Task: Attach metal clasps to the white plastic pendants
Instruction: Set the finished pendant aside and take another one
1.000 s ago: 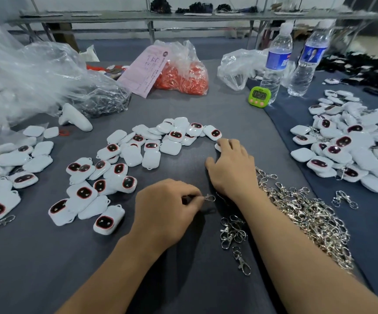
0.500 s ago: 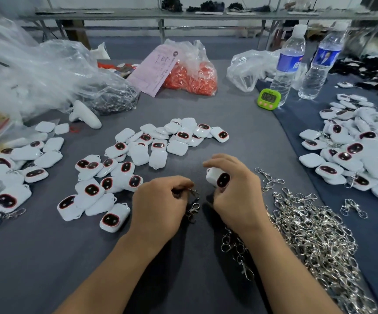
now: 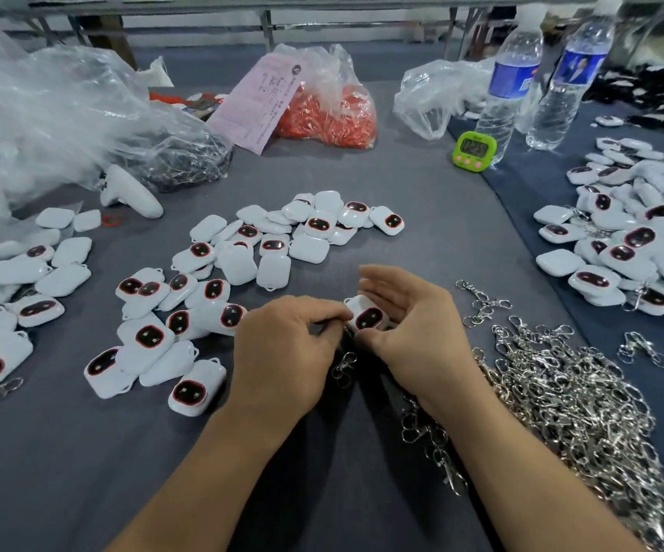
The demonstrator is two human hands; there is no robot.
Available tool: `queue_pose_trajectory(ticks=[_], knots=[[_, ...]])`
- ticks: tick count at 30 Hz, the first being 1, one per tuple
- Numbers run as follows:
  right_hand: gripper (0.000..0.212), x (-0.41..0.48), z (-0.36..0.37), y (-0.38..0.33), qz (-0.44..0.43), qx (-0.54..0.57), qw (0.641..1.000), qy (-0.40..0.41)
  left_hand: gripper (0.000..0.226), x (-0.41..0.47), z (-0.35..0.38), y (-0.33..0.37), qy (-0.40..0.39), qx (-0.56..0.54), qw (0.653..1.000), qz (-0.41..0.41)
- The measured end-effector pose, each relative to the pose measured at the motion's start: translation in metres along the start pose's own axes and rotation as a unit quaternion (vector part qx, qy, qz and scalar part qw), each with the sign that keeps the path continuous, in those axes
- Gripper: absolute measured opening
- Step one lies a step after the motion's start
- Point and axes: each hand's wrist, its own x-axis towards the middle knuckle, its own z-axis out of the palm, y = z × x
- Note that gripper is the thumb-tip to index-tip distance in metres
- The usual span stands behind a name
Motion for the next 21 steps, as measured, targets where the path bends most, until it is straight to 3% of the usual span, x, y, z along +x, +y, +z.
queue_pose_trajectory(ticks=[9, 13, 17, 21], knots=[[0.063, -0.003, -0.003, -0.006, -0.035, -0.183, 0.982, -0.007, 0.014, 0.004, -0.003, -0.006, 0.008, 0.072, 0.997, -0.019], [0.052, -0.003, -0.002, -0.009, -0.045, -0.178, 0.983, -0.016, 0.029, 0.005, -0.006, -0.004, -0.046, 0.024, 0.998, -0.041], [0.025, -0.002, 0.0, -0.008, -0.023, -0.108, 0.994, 0.0, 0.019, 0.004, -0.007, -0.003, -0.067, 0.038, 0.996, -0.045], [0.021, -0.002, 0.0, -0.01, -0.021, -0.028, 0.999, -0.002, 0.012, 0.004, -0.003, 0.001, -0.042, 0.091, 0.995, -0.021]])
